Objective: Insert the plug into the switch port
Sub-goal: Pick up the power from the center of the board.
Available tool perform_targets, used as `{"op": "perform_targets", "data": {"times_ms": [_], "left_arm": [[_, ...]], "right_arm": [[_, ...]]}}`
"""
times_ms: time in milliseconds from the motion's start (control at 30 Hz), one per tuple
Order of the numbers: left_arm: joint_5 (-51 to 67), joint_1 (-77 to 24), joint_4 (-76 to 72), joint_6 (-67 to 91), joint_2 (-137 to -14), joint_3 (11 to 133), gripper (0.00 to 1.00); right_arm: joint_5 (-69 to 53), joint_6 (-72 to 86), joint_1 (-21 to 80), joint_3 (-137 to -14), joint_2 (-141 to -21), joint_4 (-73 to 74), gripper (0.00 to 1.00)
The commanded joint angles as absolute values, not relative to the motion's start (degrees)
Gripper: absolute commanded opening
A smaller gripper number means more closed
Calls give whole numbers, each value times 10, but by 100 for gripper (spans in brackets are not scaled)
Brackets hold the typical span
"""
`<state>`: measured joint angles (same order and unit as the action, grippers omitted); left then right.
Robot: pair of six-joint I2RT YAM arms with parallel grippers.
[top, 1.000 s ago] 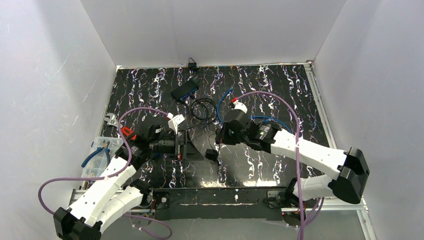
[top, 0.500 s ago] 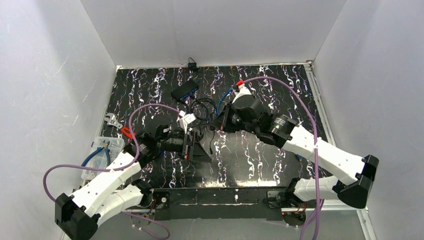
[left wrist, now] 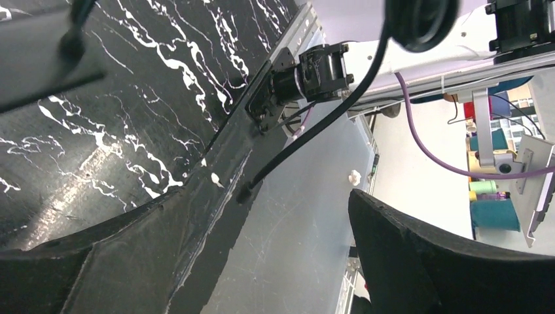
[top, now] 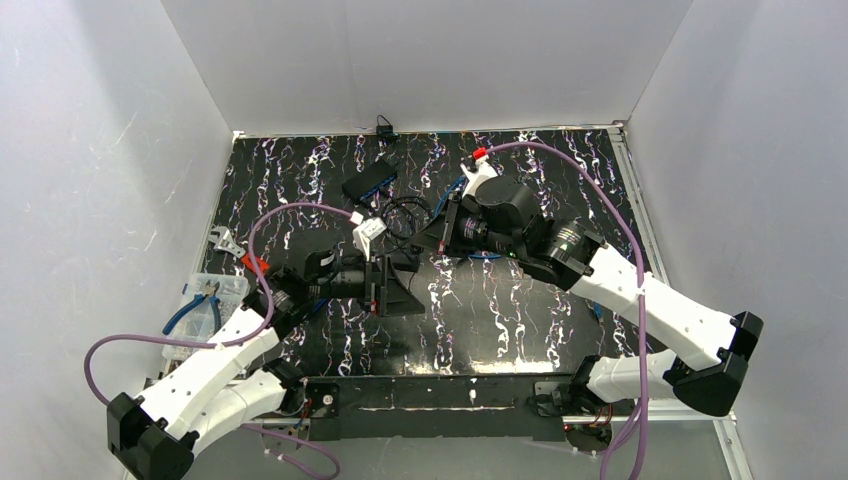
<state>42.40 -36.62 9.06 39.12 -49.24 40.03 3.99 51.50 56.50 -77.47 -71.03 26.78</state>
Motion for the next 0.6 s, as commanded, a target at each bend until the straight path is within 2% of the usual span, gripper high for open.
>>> {"op": "perform_targets", "data": {"times_ms": [0,567], "left_arm": [[410,-369,56,392,-476,411,86],[440,-369,4,413,-457,387,57]], "right_arm": [[15,537,560,-802,-708,222,1],[17,606,551,-779,-698,148,1]]}}
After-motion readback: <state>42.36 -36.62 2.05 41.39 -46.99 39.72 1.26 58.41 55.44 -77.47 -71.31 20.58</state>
